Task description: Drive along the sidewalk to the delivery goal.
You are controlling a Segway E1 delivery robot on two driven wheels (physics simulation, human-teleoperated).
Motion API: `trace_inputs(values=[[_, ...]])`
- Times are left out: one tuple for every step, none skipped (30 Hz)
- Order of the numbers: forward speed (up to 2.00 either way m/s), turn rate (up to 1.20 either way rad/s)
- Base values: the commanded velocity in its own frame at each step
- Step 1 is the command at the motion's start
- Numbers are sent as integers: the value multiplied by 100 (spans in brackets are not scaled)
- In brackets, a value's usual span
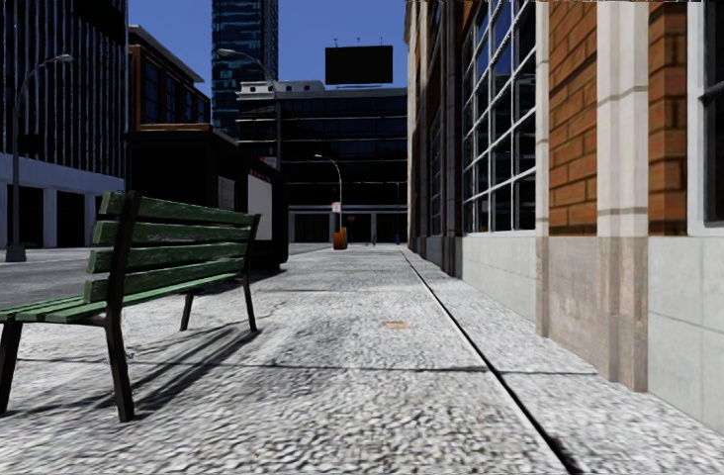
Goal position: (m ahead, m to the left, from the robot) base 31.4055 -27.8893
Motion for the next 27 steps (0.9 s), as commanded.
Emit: trace_inputs(values=[[200,0],[200,0],[200,0],[200,0],[200,0],[200,0],[200,0],[200,0],[200,0],[200,0],[200,0],[200,0],[200,0],[200,0],[200,0],[200,0],[200,0],[200,0],[200,0],[200,0],[200,0],[200,0],[200,0],[200,0],[200,0],[200,0],[200,0]])
